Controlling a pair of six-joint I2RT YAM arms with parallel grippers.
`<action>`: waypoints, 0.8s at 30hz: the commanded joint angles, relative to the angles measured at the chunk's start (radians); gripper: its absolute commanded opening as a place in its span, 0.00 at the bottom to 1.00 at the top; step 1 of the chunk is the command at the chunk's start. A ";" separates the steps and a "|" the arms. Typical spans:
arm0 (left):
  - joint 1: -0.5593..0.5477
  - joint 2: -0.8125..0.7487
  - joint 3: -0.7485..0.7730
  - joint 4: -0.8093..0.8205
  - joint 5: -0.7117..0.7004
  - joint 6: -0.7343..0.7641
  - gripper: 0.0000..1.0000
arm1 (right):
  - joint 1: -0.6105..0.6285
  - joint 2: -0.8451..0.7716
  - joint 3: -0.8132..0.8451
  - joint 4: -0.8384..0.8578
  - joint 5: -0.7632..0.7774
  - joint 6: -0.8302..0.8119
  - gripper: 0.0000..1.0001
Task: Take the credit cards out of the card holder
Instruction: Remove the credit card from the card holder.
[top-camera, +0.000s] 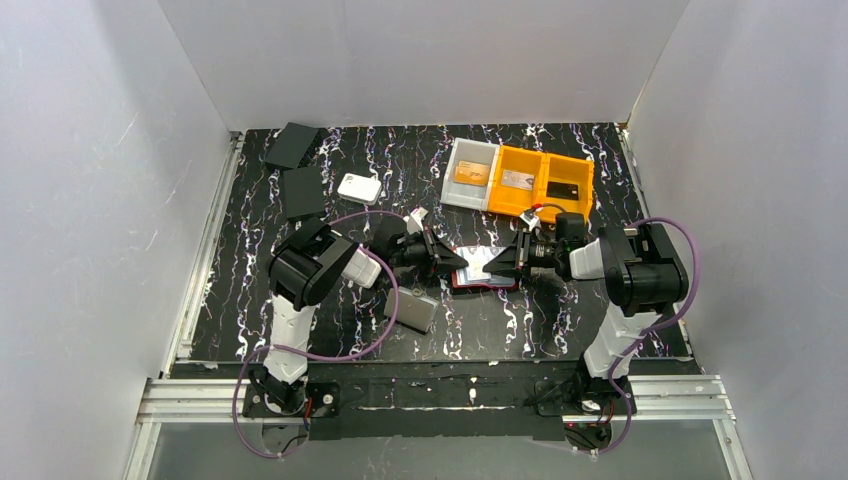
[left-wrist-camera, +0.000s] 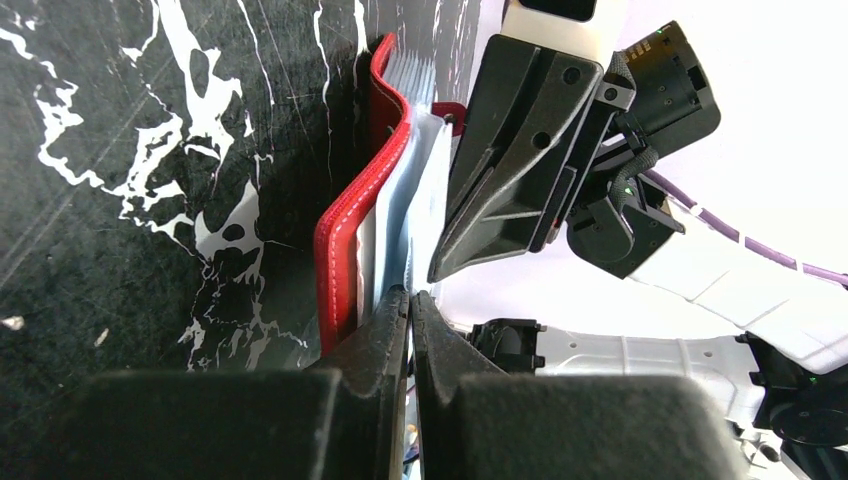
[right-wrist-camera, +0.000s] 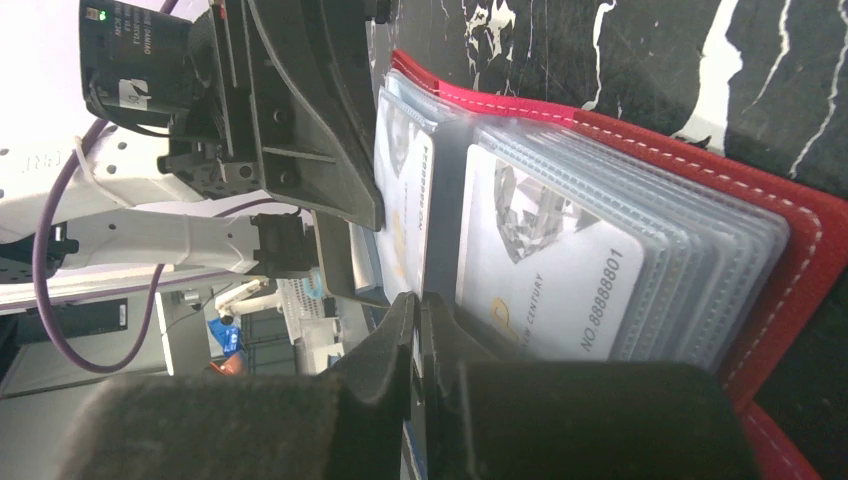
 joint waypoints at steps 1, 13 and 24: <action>-0.021 -0.003 0.005 0.027 0.047 -0.001 0.00 | -0.009 -0.012 0.029 0.030 -0.005 -0.001 0.06; 0.013 -0.003 -0.045 0.081 0.023 -0.031 0.00 | -0.039 -0.013 0.026 -0.007 0.017 -0.034 0.01; 0.026 0.005 -0.051 0.091 0.020 -0.040 0.00 | -0.016 -0.010 0.030 -0.059 0.015 -0.081 0.01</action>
